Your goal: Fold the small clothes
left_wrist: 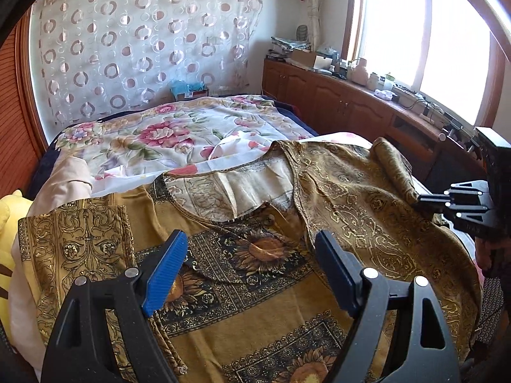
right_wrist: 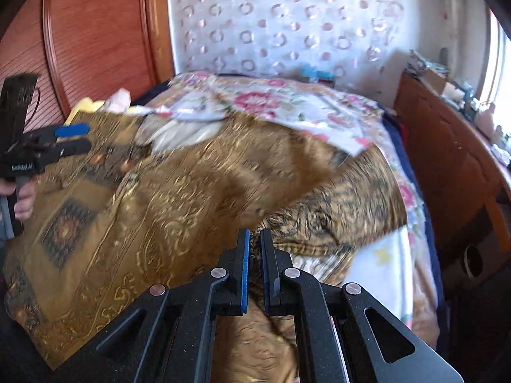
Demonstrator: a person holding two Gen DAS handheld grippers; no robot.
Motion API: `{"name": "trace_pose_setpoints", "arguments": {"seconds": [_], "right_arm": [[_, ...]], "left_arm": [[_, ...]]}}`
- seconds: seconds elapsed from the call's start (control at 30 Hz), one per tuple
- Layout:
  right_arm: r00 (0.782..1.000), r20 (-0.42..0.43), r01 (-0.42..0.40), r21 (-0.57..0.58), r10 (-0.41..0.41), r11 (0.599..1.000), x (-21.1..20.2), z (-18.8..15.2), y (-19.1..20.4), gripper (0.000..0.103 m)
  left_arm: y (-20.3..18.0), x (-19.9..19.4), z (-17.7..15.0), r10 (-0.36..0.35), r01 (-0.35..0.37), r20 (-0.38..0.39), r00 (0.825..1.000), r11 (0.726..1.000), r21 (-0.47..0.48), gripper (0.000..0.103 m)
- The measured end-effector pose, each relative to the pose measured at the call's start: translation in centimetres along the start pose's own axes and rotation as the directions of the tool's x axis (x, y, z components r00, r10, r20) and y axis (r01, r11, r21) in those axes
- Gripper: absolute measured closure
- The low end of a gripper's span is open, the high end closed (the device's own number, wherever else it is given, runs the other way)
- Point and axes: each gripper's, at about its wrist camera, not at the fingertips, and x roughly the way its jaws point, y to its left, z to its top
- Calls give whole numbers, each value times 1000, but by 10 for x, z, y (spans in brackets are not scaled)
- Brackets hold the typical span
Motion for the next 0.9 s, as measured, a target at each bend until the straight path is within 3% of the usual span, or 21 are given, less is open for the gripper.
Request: {"name": "trace_pose_setpoints", "arguments": {"seconds": [0.17, 0.33, 0.4, 0.53, 0.7, 0.9], "right_arm": [[999, -34, 4, 22, -3, 1000, 7, -5, -6, 97], [1000, -14, 4, 47, -4, 999, -3, 10, -7, 88], [1000, 11, 14, 57, -15, 998, -12, 16, -11, 74], [995, 43, 83, 79, -86, 993, -19, 20, -24, 61], [981, -43, 194, 174, -189, 966, 9, 13, -63, 59], [989, -84, 140, 270, -122, 953, 42, 8, -83, 59]], "left_arm": [[0, 1, -1, 0, 0, 0, 1000, 1000, -3, 20], [2, 6, -5, 1, -1, -5, 1000, 1000, -16, 20], [1, 7, -7, 4, -4, -3, 1000, 1000, -18, 20], [0, 8, -9, 0, 0, 0, 1000, 1000, -13, 20], [-1, 7, -11, -13, 13, 2, 1000, 1000, -13, 20], [-2, 8, -11, -14, 13, -1, 1000, 1000, -15, 20]]}}
